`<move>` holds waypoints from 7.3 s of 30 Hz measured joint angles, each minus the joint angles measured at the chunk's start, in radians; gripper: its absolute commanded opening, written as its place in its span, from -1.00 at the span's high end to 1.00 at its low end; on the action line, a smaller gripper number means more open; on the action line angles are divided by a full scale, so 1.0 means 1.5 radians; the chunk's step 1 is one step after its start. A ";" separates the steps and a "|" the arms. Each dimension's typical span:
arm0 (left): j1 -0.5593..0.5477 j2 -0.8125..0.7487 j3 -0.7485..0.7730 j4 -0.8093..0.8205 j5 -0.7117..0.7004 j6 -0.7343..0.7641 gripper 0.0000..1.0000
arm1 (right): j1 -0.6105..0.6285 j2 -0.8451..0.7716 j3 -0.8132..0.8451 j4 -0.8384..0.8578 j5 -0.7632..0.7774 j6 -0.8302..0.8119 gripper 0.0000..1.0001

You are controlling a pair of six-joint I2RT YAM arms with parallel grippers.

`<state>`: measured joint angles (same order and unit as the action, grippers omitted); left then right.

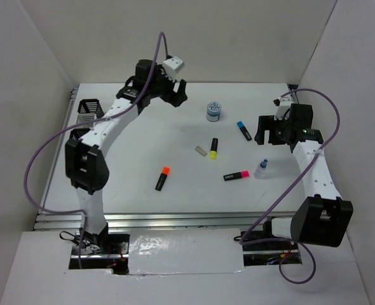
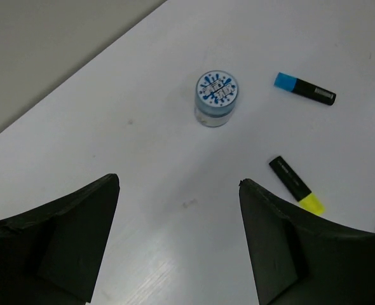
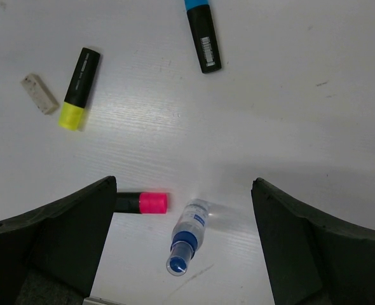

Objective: Sort the stationery into containers
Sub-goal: Grab a piece of stationery with the left arm, then place the stationery into the container

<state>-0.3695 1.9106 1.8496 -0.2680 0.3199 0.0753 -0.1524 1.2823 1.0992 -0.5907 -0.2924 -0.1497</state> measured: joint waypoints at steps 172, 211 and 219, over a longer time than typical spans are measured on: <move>0.528 0.068 -0.221 0.366 0.124 -0.120 1.00 | -0.005 0.089 0.068 -0.073 -0.017 -0.004 -0.82; 0.515 0.100 -0.240 0.401 0.100 -0.102 -0.70 | -0.005 0.089 0.068 -0.072 -0.011 -0.008 -0.83; 0.515 0.098 -0.243 0.420 0.113 -0.103 -0.77 | -0.005 0.089 0.068 -0.072 -0.011 -0.008 -0.83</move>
<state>0.4034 2.0583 1.4849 0.3618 0.4892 -0.0788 -0.1593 1.4155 1.2015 -0.6994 -0.3088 -0.1619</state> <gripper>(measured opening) 0.913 0.914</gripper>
